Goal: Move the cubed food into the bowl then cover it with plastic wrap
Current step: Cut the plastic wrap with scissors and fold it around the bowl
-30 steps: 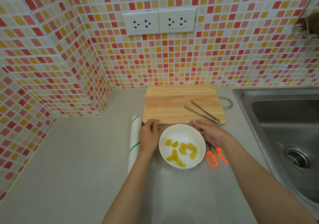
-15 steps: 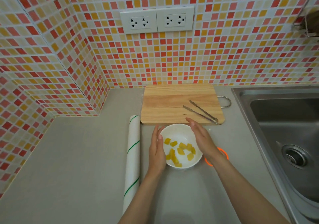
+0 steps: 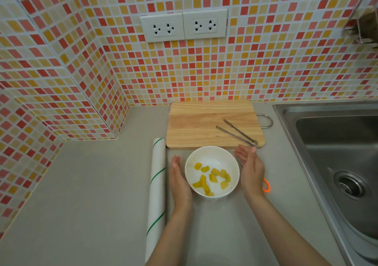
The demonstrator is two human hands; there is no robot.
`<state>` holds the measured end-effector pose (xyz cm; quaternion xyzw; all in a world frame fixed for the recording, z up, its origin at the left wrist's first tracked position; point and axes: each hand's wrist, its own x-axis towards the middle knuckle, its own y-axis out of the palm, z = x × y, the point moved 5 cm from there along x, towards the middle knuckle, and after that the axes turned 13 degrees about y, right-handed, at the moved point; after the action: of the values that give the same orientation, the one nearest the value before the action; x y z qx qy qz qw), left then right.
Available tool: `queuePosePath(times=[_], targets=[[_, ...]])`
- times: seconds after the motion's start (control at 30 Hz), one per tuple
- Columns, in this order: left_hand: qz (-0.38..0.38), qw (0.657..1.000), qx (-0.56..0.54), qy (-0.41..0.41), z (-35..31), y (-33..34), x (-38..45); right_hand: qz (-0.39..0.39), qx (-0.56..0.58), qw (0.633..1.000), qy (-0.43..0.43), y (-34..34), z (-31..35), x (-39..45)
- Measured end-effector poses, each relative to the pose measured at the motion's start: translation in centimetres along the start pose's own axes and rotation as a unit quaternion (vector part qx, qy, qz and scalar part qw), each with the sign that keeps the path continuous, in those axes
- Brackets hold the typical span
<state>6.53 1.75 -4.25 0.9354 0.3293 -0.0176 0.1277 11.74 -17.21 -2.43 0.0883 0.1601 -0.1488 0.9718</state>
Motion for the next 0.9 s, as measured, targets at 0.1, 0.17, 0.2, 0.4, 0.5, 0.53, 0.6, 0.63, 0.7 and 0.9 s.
queuePosePath(times=[0.1, 0.17, 0.2, 0.4, 0.5, 0.53, 0.6, 0.63, 0.7, 0.9], targets=[[-0.028, 0.999, 0.034, -0.015, 1.6, -0.5, -1.9, 0.078, 0.0, 0.996, 0.038, 0.8, -2.0, -1.1], [-0.019, 0.999, -0.007, -0.044, 2.6, 0.4, -2.7, 0.095, 0.003, 0.994, 0.061, 1.5, -3.3, -1.8], [-0.021, 0.998, -0.028, -0.05, 2.8, 0.9, -2.8, 0.097, 0.021, 0.993, 0.063, 1.8, -3.7, -2.2], [-0.056, 0.998, -0.027, -0.013, 1.1, 1.3, -0.6, 0.081, 0.03, 0.995, 0.047, 1.9, -3.6, -3.3], [-0.019, 0.998, 0.058, 0.023, 0.0, 1.1, 1.4, 0.041, -0.014, 0.999, 0.02, 0.7, -2.4, -2.5], [-0.011, 0.996, 0.082, 0.035, -0.3, 1.0, 1.8, 0.026, -0.022, 0.999, 0.014, 0.5, -1.8, -1.8], [-0.01, 0.992, 0.11, 0.059, -0.8, 0.6, 2.0, 0.021, -0.045, 0.999, 0.013, 0.9, -0.5, -0.2], [-0.014, 0.992, 0.113, 0.063, -1.0, 0.6, 1.8, 0.035, -0.057, 0.998, 0.017, 1.5, 0.1, 0.6], [-0.017, 0.993, 0.105, 0.042, -0.8, 0.6, 1.2, 0.088, -0.066, 0.993, 0.035, 3.2, 0.8, 1.7], [-0.002, 0.999, 0.03, -0.032, -0.1, 1.8, 0.6, 0.166, -0.089, 0.977, 0.1, 4.8, -0.5, 1.7]])
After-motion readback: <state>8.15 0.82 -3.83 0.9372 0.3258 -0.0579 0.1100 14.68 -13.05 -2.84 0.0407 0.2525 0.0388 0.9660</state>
